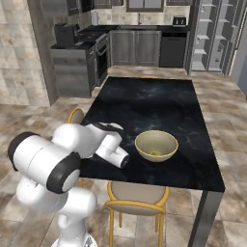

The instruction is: There is a bowl on the dining counter. Grab a lemon wedge from the fridge and place it in the bowl. Then get the liquor bottle and glass cup from the cabinet and place them next to the bowl.

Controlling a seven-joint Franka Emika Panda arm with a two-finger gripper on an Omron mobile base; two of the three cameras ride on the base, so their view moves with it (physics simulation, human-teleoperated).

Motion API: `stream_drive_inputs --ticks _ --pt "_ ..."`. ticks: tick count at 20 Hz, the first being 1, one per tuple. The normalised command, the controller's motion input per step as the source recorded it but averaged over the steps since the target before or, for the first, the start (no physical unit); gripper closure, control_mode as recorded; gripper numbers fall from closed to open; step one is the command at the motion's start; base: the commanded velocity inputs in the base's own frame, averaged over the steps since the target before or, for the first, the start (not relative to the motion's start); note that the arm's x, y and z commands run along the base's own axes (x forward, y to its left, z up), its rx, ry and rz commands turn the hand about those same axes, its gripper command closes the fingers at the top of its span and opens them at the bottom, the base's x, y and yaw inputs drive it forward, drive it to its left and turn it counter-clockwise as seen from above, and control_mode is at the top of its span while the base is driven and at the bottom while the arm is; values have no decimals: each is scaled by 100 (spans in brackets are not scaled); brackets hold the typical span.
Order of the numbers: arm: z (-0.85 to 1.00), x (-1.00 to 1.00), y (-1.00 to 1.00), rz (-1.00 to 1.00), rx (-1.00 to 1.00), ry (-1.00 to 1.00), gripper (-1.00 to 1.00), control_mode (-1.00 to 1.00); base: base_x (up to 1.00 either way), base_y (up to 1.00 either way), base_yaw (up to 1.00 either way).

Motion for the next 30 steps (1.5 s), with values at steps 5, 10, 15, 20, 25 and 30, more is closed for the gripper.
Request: stream_drive_inputs --ticks 5,10,15,20,25,30 --pt "-14 27 -2 0 0 0 100 -100 0 0 0" --pt "-14 27 -3 0 0 0 100 -100 0 0 0" --pt "-22 13 -1 0 0 0 100 -100 0 0 0" --pt "-33 -3 0 3 -1 -6 -100 -100 0 0 0" --pt "-6 -15 0 1 0 -8 -100 -100 0 0 0" --pt "19 -17 0 0 0 -1 -100 -100 0 0 0"
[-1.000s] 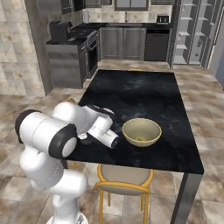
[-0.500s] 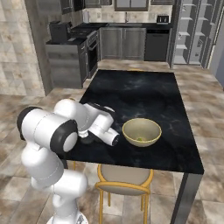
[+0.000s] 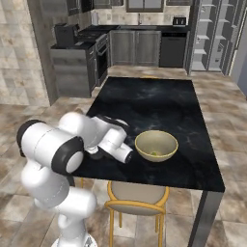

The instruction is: There is a bowl on the dining counter. Grab a lemon wedge from the fridge and place it in the bowl. Then get the liquor bottle and glass cup from the cabinet and place them next to the bowl.

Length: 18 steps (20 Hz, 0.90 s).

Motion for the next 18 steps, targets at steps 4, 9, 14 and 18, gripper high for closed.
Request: stream_drive_inputs --ticks 4,9,14,18 --pt "61 -21 0 0 0 0 -100 -100 0 0 0" --pt "97 -31 0 0 0 -3 -100 -100 0 0 0" --pt "98 -22 0 -1 0 -2 -100 -100 0 0 0" --pt "78 -8 8 -3 -1 0 -100 -100 0 0 0"
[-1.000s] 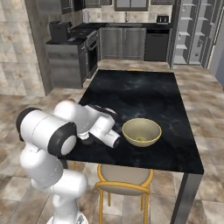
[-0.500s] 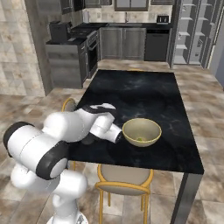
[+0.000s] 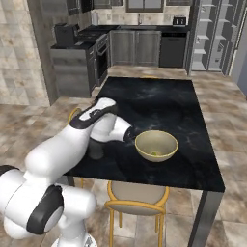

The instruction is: There is a bowl on the dining counter. Grab a lemon wedge from the fridge and place it in the bowl. Then get the liquor bottle and glass cup from the cabinet and place them next to the bowl.

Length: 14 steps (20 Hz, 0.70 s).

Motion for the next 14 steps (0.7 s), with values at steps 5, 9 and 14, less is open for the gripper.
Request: stream_drive_inputs --ticks 5,9,14 --pt "59 -12 3 -6 -1 0 -100 -100 0 0 0" --pt "43 -14 5 -5 -1 0 -100 -100 0 0 0" --pt "35 -15 2 -5 0 -1 -100 -100 0 0 0"
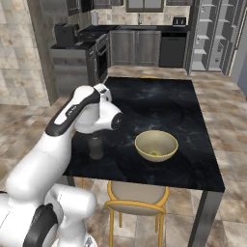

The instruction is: There is a bowl on the dining counter. Grab a lemon wedge from the fridge and place it in the bowl. Then get the liquor bottle and glass cup from the cabinet and place them next to the bowl.

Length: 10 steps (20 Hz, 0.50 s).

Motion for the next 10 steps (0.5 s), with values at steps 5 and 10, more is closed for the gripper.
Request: stream_drive_inputs --ticks 5,10 --pt "51 -26 0 -6 -1 -6 -100 -100 0 0 0" --pt "57 -37 0 -7 -2 -9 -100 -100 0 0 0"
